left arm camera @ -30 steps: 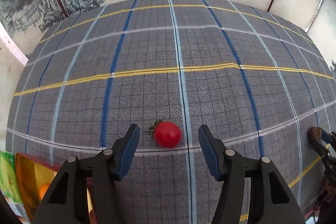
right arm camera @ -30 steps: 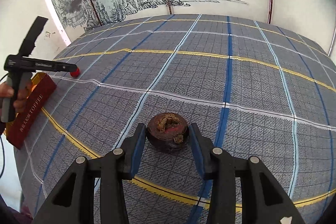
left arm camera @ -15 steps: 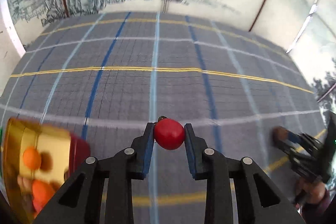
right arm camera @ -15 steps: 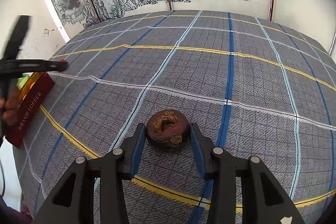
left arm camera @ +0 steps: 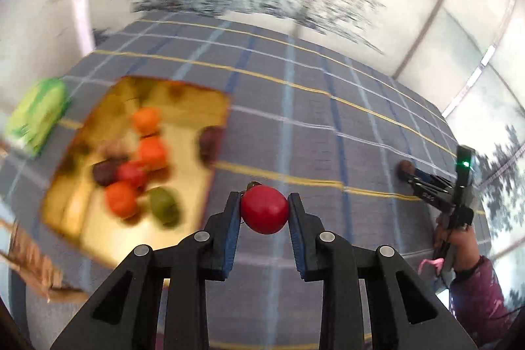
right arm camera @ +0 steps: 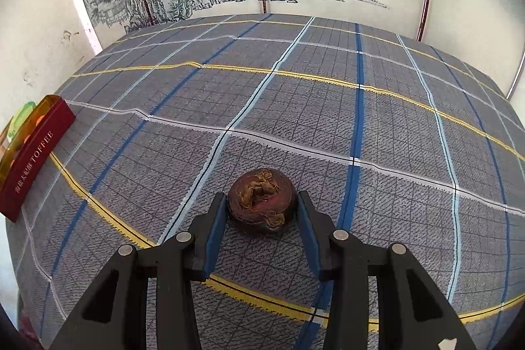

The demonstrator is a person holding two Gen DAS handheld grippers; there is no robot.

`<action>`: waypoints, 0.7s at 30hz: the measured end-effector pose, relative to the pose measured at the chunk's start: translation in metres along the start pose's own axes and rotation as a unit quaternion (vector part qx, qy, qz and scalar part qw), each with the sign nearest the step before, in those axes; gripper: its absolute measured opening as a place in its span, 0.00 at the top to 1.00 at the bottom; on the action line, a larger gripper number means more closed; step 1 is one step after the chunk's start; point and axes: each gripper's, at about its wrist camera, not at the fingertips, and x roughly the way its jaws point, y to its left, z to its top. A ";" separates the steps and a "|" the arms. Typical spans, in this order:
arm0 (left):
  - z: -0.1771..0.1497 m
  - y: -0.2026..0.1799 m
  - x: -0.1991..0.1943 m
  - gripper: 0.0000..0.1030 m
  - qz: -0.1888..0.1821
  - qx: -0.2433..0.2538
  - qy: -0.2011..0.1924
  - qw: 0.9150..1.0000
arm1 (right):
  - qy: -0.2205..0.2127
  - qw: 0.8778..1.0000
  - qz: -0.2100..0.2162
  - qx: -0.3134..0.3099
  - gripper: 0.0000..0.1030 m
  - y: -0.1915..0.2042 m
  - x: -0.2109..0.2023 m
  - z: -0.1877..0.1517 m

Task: Organize fruits
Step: 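Carry the red tomato over the tin with the left gripper, then lower the red tomato into the tin and open the left gripper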

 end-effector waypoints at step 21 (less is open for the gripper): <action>-0.006 0.064 -0.002 0.71 0.048 -0.011 -0.021 0.999 | 0.004 1.000 -0.019 -0.012 0.61 0.006 0.001 0.000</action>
